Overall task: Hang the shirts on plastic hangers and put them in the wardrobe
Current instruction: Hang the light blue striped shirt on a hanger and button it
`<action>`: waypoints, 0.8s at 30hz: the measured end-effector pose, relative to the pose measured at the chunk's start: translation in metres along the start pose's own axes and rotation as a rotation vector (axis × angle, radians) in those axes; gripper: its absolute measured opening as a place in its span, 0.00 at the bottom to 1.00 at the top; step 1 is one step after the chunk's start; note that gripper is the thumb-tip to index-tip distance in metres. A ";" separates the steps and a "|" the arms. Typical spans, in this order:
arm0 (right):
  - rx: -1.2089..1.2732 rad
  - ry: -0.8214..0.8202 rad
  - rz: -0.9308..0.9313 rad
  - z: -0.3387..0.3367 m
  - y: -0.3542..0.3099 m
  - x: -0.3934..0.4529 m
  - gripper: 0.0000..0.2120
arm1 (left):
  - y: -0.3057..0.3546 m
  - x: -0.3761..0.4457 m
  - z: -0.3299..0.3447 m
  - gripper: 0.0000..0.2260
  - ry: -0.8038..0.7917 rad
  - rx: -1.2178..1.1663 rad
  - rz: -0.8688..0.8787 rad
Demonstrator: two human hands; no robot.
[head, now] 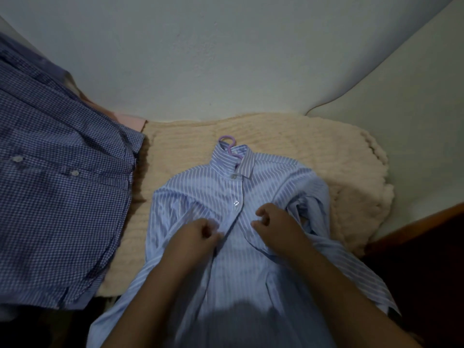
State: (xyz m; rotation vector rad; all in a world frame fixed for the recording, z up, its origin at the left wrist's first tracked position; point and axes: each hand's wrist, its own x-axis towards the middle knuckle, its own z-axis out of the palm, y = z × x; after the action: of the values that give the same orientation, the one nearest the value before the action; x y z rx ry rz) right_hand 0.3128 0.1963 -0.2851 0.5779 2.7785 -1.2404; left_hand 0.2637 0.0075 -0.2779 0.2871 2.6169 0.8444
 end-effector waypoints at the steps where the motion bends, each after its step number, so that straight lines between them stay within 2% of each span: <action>1: -0.097 -0.061 -0.004 -0.009 -0.001 -0.011 0.14 | -0.004 -0.012 -0.004 0.08 -0.008 0.106 -0.009; 3: -0.363 -0.163 -0.019 -0.022 0.000 -0.032 0.24 | -0.012 -0.033 -0.009 0.12 0.018 0.334 -0.002; 4: -0.523 -0.175 -0.036 -0.025 0.002 -0.042 0.26 | -0.015 -0.041 -0.011 0.14 0.055 0.401 -0.008; 6: -0.752 -0.138 -0.071 -0.025 0.006 -0.059 0.20 | -0.016 -0.055 -0.017 0.16 0.110 0.415 -0.041; 7: -0.737 -0.094 -0.085 -0.023 0.007 -0.066 0.14 | -0.014 -0.062 -0.020 0.16 0.128 0.374 -0.058; 9: -0.527 -0.026 -0.089 -0.017 0.003 -0.077 0.05 | -0.001 -0.075 -0.021 0.14 0.165 0.260 -0.045; 11: -0.355 0.031 -0.072 -0.006 -0.010 -0.087 0.06 | 0.016 -0.085 -0.013 0.12 0.210 0.180 0.020; 13: -0.249 0.023 -0.062 0.008 -0.019 -0.094 0.06 | 0.025 -0.090 0.003 0.11 0.171 0.149 0.064; 14: -0.275 -0.030 -0.084 0.016 -0.019 -0.096 0.05 | 0.025 -0.090 0.013 0.11 0.124 0.168 0.054; 17: -0.492 -0.400 -0.088 0.038 -0.002 -0.101 0.21 | 0.009 -0.087 0.041 0.14 0.001 0.424 -0.016; 18: -0.483 -0.441 -0.085 0.041 0.003 -0.101 0.25 | 0.005 -0.086 0.046 0.15 0.004 0.530 -0.008; 19: -0.389 -0.419 -0.036 0.040 0.004 -0.101 0.26 | 0.003 -0.086 0.049 0.16 0.028 0.604 0.003; 21: -0.262 -0.317 0.000 0.035 0.003 -0.095 0.16 | 0.004 -0.084 0.051 0.17 0.083 0.670 0.022; 22: -0.197 -0.245 -0.017 0.034 0.002 -0.090 0.12 | 0.007 -0.081 0.050 0.18 0.112 0.668 0.036; 24: -0.074 -0.077 -0.047 0.030 -0.004 -0.077 0.10 | 0.015 -0.073 0.046 0.17 0.150 0.618 0.056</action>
State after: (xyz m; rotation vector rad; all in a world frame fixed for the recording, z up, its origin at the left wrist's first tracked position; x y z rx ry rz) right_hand 0.3798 0.1481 -0.2878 0.4519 2.7754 -1.1361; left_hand 0.3503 0.0209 -0.2827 0.4725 2.9631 0.0459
